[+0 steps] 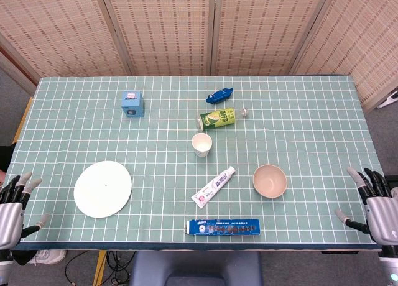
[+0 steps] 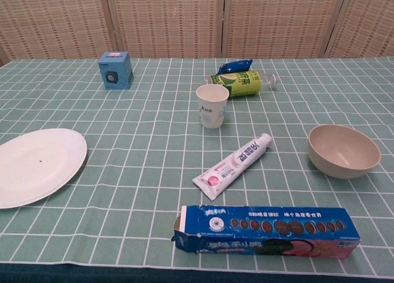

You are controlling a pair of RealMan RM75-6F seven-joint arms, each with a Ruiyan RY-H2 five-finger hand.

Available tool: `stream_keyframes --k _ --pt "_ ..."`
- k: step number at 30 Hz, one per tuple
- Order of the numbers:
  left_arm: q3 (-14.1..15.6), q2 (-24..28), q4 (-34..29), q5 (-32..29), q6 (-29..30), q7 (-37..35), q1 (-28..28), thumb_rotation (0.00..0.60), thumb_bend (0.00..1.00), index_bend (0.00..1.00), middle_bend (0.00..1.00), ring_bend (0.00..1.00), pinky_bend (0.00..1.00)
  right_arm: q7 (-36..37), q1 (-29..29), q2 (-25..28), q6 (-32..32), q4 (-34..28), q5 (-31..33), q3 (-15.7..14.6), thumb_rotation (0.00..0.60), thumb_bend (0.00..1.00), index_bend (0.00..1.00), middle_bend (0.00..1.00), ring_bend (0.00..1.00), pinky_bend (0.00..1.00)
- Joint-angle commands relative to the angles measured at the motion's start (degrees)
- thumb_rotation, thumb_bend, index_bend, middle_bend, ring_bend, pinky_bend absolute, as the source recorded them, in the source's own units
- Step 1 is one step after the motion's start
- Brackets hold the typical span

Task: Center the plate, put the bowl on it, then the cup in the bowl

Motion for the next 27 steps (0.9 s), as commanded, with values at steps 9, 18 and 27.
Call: stream_keyframes --k 9,18,27 --pt "0.0 0.0 0.5 0.0 -0.4 -0.6 -0.1 0.6 0.23 0.16 0.0 0.0 0.12 -0.3 -0.1 0.4 0.3 -0.4 0.0 0.2 0.6 0.18 0.08 0.16 0.0 0.02" --pt "0.4 -0.3 4.6 3.0 -1.9 -2.8 -1.8 0.6 0.23 0.17 0.0 0.02 0.12 -1.6 0.2 0.9 0.2 -1.6 -0.1 0.5 0.6 0.18 0.08 0.16 0.0 0.02" --pt "1.9 -2.2 12.4 7.7 -2.1 -8.9 -3.2 0.6 0.23 0.22 0.12 0.2 0.38 -2.2 0.7 1.0 -0.7 -2.0 -0.1 0.4 0.6 0.18 0.08 0.16 0.0 0.02"
